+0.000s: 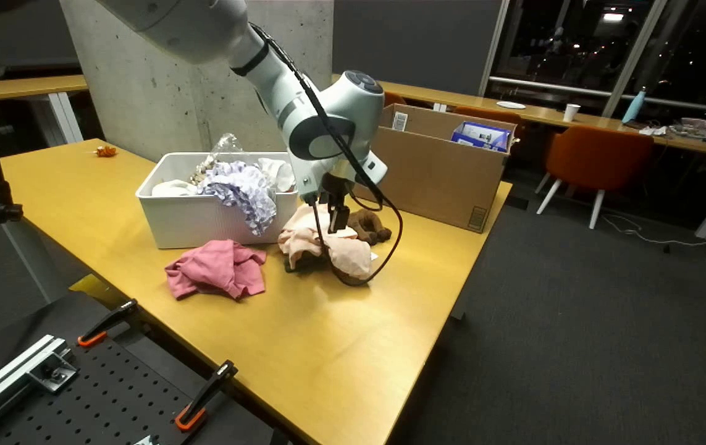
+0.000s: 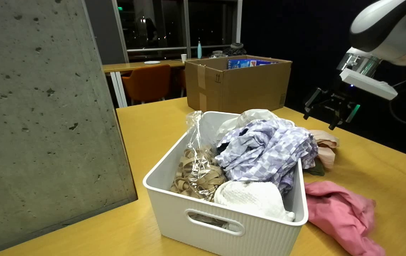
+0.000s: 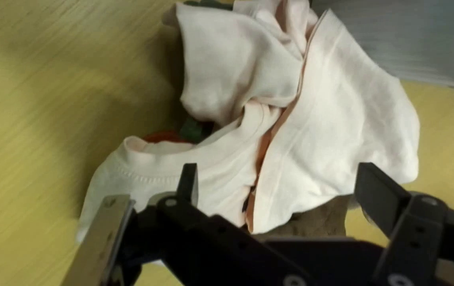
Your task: Remove the laundry from the basket and lay it on the table, put back the pitch coloured laundry
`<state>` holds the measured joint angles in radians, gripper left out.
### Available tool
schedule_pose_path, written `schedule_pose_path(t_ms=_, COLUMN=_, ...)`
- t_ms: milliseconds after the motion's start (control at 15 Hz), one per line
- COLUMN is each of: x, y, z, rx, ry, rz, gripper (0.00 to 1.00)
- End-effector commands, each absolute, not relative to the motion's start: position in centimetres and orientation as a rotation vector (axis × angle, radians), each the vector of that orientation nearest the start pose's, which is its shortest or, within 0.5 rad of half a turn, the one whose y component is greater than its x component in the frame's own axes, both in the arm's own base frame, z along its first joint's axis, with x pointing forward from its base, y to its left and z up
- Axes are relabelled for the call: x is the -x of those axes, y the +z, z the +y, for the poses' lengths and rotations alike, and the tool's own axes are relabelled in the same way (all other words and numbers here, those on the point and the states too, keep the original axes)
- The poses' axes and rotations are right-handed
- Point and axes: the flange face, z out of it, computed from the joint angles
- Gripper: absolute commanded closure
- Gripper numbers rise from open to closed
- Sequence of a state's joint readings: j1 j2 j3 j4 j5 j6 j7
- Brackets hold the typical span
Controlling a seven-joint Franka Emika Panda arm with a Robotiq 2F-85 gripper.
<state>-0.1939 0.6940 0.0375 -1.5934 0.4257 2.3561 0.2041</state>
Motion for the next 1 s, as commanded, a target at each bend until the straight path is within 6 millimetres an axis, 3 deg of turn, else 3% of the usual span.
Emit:
schedule_pose_path(t_ms=0, x=-70.9, y=20.3, z=-10.4, rx=2.608, ry=0.064, rz=0.884, gripper=0.0)
schedule_pose_path(t_ms=400, x=-70.6, y=14.8, z=-12.1, rx=2.638, ry=0.18, rz=0.99, gripper=0.0)
schedule_pose_path(t_ms=533, x=-71.1, y=14.3, z=-12.5, rx=2.661, ry=0.132, rz=1.019, gripper=0.0)
schedule_pose_path(t_ms=933, x=-73.2, y=15.7, z=-11.0, rx=2.734, ry=-0.011, rz=1.012, gripper=0.0)
